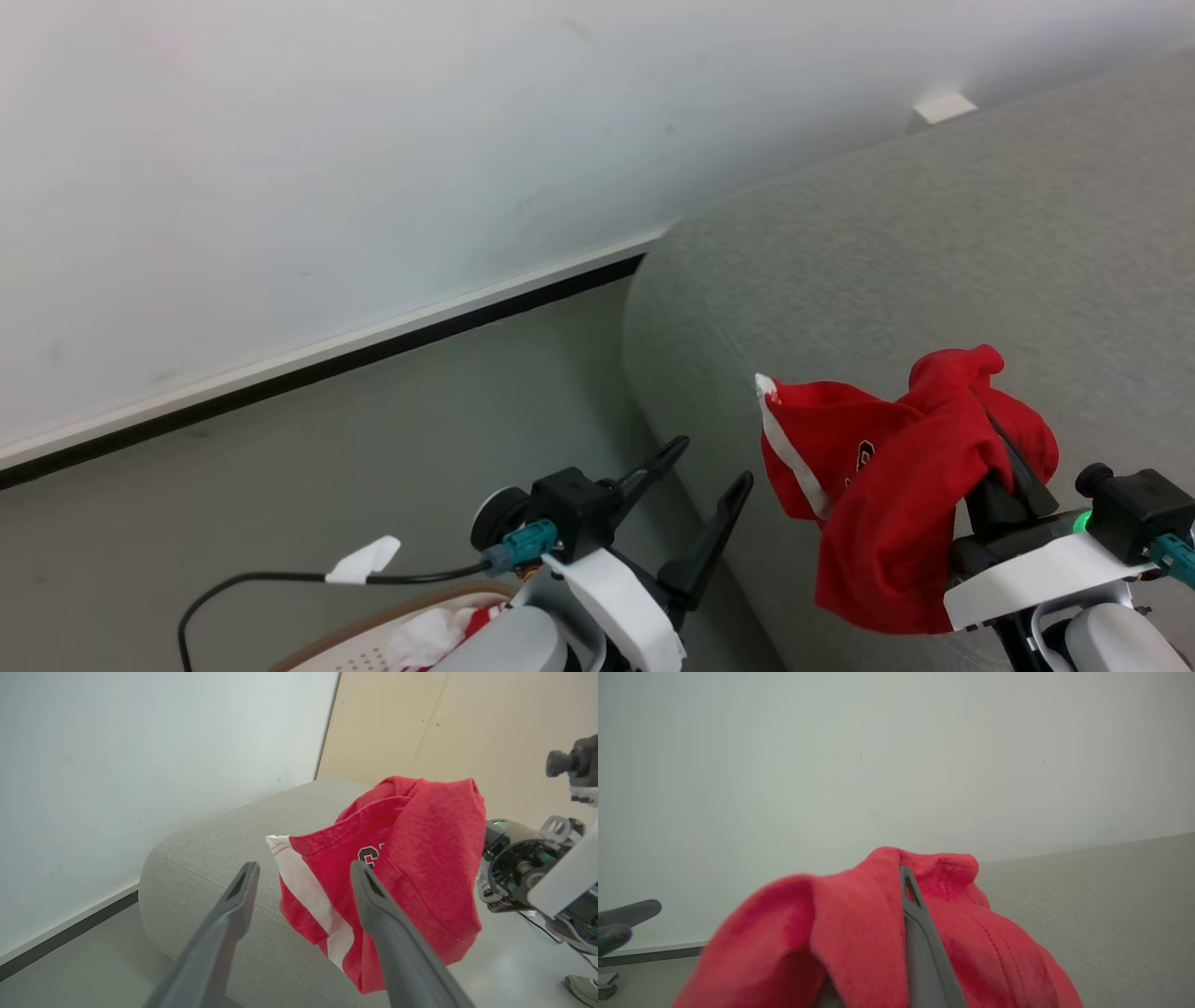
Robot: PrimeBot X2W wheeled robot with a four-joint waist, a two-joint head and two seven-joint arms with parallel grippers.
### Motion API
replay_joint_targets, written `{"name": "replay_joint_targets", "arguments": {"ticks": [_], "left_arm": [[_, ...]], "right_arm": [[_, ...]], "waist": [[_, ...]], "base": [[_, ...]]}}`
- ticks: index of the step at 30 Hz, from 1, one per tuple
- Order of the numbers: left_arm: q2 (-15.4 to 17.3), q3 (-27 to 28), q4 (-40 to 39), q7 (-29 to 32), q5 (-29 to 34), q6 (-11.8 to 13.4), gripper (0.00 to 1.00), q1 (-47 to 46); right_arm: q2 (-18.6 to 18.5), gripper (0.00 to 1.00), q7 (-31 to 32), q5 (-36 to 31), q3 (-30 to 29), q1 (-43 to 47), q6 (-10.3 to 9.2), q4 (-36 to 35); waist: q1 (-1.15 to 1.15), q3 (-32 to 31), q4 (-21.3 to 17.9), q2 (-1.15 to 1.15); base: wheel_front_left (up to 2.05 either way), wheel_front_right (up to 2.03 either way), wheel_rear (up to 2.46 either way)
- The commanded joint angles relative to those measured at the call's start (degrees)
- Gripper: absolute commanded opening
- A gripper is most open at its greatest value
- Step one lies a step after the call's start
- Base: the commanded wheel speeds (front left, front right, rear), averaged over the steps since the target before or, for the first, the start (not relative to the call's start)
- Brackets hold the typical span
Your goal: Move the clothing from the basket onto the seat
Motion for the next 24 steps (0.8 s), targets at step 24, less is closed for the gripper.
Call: {"name": "replay_joint_targets", "arguments": {"ticks": [24], "left_arm": [[0.0, 0.5, 1.4, -0.1, 5.8, -0.3, 1.00, -5.4]], "right_arm": [[-5.0, 0.00, 0.0, -0.4, -1.5, -11.6, -0.12, 2.7]], "waist": [[0.00, 11.6, 2.0, 0.00]], "base": [[0.00, 0.00, 0.00]]}}
